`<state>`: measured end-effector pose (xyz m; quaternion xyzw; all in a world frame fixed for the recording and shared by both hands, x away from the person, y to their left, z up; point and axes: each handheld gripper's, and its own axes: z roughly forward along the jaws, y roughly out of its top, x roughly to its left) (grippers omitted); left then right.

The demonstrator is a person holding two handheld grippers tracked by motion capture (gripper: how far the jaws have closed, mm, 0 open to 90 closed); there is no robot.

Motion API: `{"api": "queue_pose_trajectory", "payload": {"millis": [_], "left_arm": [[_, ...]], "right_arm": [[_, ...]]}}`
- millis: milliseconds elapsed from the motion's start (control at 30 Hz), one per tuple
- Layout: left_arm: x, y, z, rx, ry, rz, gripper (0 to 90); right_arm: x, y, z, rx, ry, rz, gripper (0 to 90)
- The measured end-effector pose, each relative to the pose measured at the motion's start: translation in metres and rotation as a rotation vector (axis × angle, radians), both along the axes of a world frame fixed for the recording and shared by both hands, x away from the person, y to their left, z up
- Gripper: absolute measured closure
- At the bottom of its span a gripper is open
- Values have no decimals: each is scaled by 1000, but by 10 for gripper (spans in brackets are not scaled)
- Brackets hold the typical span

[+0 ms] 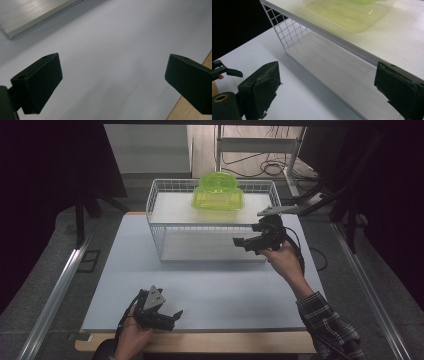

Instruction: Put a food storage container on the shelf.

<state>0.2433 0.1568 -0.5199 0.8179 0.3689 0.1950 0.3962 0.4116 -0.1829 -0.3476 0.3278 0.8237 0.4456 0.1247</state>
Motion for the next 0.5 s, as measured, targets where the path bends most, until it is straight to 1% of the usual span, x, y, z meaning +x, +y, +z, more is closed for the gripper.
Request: {"api": "queue_pose_trajectory", "payload": {"millis": [200, 500], "left_arm": [[0, 0, 1, -19, 12, 2, 12], [-1, 1, 2, -36, 13, 3, 12]], "right_arm": [[-4, 0, -5, -7, -2, 4, 59], [-10, 0, -12, -13, -4, 8, 56]]}}
